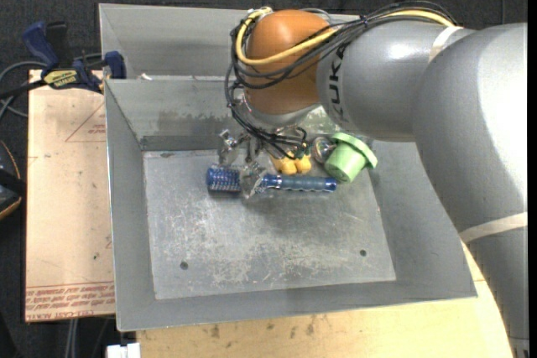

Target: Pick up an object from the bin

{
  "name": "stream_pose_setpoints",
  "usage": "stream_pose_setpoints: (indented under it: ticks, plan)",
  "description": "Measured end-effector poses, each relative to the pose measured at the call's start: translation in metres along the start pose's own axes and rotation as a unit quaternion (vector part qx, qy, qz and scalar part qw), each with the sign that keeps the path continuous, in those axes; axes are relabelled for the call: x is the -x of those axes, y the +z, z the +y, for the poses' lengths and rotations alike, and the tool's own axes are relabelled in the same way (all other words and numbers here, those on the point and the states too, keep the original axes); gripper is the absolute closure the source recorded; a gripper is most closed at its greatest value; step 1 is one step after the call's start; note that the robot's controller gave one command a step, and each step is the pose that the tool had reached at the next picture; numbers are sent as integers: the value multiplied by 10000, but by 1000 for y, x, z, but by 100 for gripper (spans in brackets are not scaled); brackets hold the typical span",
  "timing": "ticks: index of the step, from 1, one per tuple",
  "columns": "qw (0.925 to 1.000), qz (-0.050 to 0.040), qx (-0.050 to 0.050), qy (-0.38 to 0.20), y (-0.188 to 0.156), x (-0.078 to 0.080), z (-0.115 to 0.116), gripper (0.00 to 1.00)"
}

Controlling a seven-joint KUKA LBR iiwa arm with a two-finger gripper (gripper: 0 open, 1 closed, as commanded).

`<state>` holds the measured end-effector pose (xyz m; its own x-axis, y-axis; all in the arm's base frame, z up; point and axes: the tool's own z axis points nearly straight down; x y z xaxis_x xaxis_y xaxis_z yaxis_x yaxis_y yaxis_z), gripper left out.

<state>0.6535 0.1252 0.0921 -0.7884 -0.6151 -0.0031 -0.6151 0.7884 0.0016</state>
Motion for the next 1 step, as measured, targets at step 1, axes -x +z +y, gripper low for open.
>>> stream_pose_setpoints:
  ticks: [1]
  plan:
    - [9999, -38, -27, 149, -131, -3, 2, 100]
